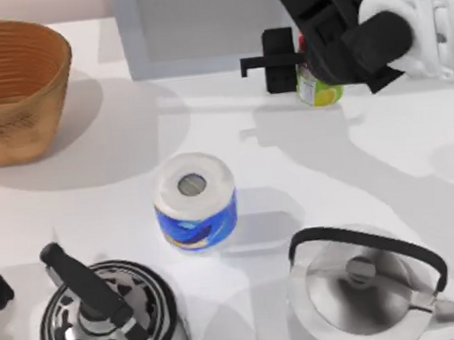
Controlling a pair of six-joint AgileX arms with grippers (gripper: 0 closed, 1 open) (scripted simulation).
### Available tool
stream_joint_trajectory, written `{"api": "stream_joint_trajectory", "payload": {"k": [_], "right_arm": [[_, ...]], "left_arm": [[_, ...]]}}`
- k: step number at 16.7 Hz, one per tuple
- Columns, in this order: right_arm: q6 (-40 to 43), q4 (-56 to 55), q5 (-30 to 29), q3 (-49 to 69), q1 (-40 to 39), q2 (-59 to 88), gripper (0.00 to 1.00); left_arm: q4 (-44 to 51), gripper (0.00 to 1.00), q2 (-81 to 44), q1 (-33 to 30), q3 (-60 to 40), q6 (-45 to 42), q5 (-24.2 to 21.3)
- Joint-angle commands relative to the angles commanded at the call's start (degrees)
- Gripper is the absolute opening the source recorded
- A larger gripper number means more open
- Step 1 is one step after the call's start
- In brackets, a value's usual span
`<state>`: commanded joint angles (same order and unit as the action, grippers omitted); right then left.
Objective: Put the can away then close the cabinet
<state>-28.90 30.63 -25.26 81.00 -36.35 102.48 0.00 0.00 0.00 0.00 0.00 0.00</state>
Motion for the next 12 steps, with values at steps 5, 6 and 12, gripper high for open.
{"api": "stream_joint_trajectory", "payload": {"k": [5,6,12], "right_arm": [[0.31,-0.50,0.25,-0.14,0.45,-0.43,0.00],[1.00,-1.13,0.66,-0.42,1.43,-1.60,0.00],[8.88,-10.49,7.34,-12.93,13.68,-21.03,0.00]], "left_arm": [[0.00,1.00,0.00,0.00,0.00,0.00,0.00],[0.00,1.00,0.00,0.00,0.00,0.00,0.00],[0.00,1.00,0.00,0.00,0.00,0.00,0.00]]}}
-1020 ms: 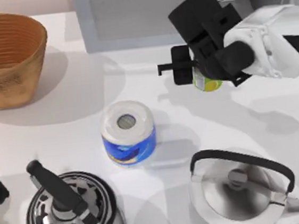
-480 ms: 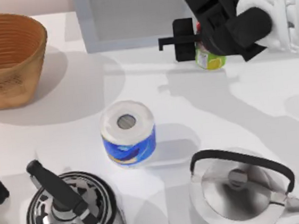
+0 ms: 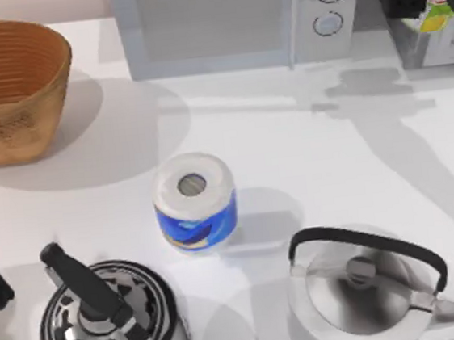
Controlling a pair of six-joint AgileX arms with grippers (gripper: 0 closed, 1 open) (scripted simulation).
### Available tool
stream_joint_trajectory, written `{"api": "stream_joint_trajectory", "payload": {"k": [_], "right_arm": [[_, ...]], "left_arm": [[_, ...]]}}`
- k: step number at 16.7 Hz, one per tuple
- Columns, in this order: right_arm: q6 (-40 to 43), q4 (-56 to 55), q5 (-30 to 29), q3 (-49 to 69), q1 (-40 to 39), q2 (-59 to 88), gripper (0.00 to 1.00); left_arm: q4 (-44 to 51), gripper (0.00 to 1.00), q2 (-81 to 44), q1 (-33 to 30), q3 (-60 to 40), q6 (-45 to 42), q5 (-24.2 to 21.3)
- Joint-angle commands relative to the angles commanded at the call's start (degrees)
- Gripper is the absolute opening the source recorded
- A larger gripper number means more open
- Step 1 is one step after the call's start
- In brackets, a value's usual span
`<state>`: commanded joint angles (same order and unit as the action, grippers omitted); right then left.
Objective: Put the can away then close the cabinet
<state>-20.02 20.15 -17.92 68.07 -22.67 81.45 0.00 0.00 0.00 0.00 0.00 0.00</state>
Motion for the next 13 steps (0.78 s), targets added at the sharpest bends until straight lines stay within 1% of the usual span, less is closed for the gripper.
{"api": "stream_joint_trajectory", "payload": {"k": [4,8,11,13], "right_arm": [[6.35,-8.26,6.97,-17.79,8.99,-24.18,0.00],[12.41,-14.83,13.33,-38.37,15.54,-50.32,0.00],[16.23,-18.01,16.44,-52.51,18.96,-65.80,0.00],[18.11,-19.27,17.52,-59.91,20.67,-73.23,0.00]], "left_arm": [[0.00,1.00,0.00,0.00,0.00,0.00,0.00],[0.00,1.00,0.00,0.00,0.00,0.00,0.00],[0.00,1.00,0.00,0.00,0.00,0.00,0.00],[0.00,1.00,0.00,0.00,0.00,0.00,0.00]]}}
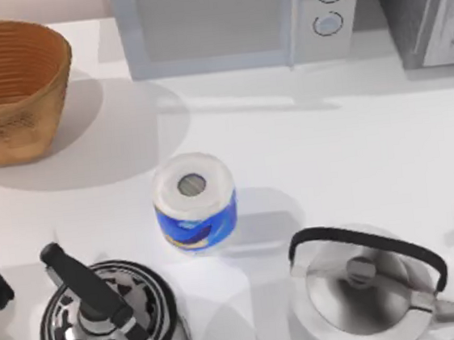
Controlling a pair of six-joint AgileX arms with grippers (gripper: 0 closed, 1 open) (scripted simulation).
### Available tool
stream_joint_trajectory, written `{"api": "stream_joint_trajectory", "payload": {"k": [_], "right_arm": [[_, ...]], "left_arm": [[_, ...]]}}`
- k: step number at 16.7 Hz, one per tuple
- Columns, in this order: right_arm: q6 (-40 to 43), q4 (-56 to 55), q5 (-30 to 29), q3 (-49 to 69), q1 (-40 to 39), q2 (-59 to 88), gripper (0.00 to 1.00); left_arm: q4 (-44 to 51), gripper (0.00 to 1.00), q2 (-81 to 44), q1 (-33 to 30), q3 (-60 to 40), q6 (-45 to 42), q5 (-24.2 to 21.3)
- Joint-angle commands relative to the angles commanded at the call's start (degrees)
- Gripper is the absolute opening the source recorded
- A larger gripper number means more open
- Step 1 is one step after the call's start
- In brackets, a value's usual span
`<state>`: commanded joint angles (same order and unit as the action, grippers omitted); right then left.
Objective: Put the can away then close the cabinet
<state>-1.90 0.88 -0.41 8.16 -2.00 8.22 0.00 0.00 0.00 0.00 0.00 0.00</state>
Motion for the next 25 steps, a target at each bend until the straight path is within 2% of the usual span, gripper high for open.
{"api": "stream_joint_trajectory", "payload": {"k": [5,13,17,25], "right_arm": [[1.90,-0.88,0.41,-8.16,2.00,-8.22,0.00],[2.18,-0.10,0.15,-4.60,1.58,-6.03,0.00],[3.02,2.44,-1.30,8.59,1.36,1.07,0.00],[3.31,10.59,-6.06,49.38,-0.57,27.33,0.00]], "left_arm": [[0.00,1.00,0.00,0.00,0.00,0.00,0.00],[0.00,1.00,0.00,0.00,0.00,0.00,0.00],[0.00,1.00,0.00,0.00,0.00,0.00,0.00],[0.00,1.00,0.00,0.00,0.00,0.00,0.00]]}}
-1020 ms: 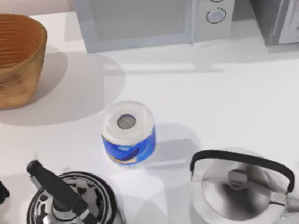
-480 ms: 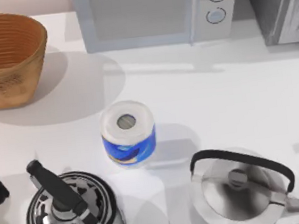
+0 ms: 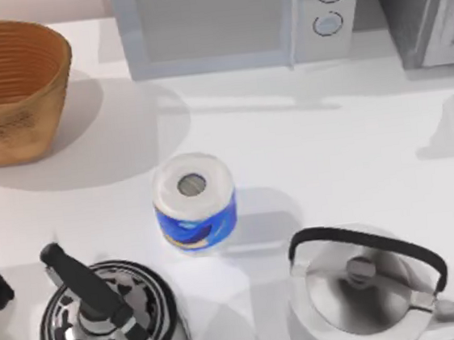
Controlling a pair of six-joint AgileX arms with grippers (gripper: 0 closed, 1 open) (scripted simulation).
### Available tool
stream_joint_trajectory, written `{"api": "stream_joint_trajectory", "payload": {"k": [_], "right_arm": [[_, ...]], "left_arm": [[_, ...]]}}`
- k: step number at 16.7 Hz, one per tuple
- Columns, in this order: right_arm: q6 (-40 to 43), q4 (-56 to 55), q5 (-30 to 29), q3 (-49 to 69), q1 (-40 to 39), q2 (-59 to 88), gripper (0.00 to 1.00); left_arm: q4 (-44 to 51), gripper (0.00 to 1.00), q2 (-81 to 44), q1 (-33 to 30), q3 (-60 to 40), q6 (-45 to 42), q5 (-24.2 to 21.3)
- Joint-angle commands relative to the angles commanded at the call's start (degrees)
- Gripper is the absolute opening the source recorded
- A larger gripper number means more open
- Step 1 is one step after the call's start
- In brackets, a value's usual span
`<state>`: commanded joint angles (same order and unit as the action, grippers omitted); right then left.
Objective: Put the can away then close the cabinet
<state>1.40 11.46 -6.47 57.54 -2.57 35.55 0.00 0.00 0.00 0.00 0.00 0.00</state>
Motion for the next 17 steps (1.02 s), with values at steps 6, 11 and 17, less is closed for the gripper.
{"api": "stream_joint_trajectory", "payload": {"k": [6,11,17], "right_arm": [[-1.36,6.80,-3.12,26.47,-3.88,22.61,0.00],[-2.36,11.45,-4.46,39.84,-7.13,36.92,0.00],[-2.52,12.80,-4.67,42.36,-8.06,40.57,0.00]], "left_arm": [[0.00,1.00,0.00,0.00,0.00,0.00,0.00],[0.00,1.00,0.00,0.00,0.00,0.00,0.00],[0.00,1.00,0.00,0.00,0.00,0.00,0.00]]}}
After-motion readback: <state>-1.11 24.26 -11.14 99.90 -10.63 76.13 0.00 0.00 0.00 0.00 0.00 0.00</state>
